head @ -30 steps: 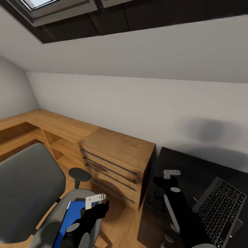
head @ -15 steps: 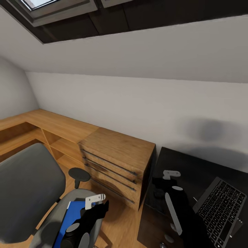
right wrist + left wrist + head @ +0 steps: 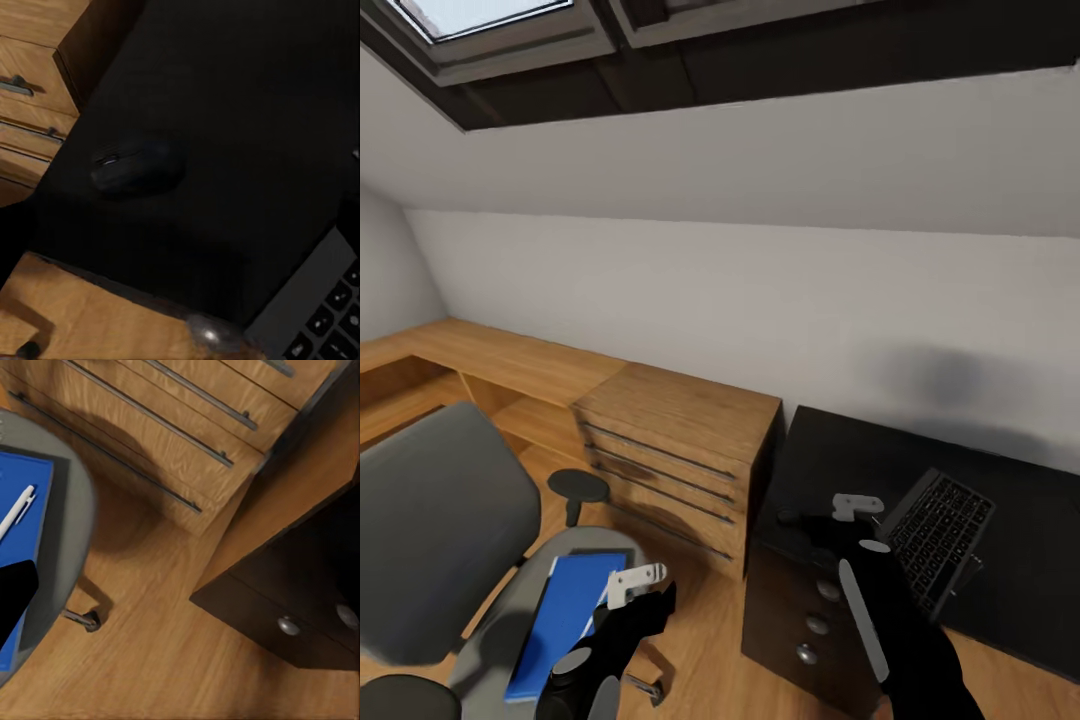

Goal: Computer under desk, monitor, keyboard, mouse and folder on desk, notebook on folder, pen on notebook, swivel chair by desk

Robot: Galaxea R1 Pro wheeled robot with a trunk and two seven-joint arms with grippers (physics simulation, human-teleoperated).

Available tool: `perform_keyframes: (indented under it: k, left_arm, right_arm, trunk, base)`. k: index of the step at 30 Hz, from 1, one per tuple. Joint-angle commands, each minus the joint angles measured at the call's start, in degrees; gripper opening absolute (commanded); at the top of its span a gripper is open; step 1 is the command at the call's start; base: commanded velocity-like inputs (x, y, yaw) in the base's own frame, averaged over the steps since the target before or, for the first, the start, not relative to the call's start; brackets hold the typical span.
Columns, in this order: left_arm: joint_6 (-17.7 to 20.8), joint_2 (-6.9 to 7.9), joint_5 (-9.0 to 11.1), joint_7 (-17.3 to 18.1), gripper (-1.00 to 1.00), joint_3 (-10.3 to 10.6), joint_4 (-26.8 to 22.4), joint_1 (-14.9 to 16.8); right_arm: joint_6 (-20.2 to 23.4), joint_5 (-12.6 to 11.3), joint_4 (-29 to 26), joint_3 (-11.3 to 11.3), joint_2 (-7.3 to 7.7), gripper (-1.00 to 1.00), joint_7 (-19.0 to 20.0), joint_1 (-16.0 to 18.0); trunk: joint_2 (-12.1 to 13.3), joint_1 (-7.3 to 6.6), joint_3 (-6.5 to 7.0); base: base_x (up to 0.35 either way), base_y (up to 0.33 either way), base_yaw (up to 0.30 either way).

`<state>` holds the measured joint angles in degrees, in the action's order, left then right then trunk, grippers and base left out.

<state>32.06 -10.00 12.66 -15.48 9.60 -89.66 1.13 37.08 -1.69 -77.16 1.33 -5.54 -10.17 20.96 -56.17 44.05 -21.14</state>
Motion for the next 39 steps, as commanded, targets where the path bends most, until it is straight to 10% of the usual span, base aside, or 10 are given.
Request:
perform_keyframes:
  k: [1,23,39]
  left_arm:
    - [0.19,0.0,0.6,-0.51,1.0,0.06,-0.08,0.03]
    - [0.19,0.0,0.6,-0.51,1.0,0.06,-0.08,0.05]
    - [0.19,0.0,0.55,-0.51,1.0,0.06,-0.08,0.05]
  right_arm:
    - [0.28,-0.22,-0.06,0.08,0.01,1.0,-0.38,0.04]
    - [0.18,-0.25,0.0,0.08,0.0,1.0,-0.38,0.04]
    - [0.1,-0.31,0.13,0.08,0.0,1.0,-0.36,0.04]
  trunk:
    - [-0.05,-0.03,-0.07]
    - [-0.05,-0.03,-0.07]
    - [-0.05,-0.03,-0.07]
  base:
    - [-0.336,0.0,-0.015]
    - [-0.332,0.0,-0.002]
    - [-0.038,0.0,-0.061]
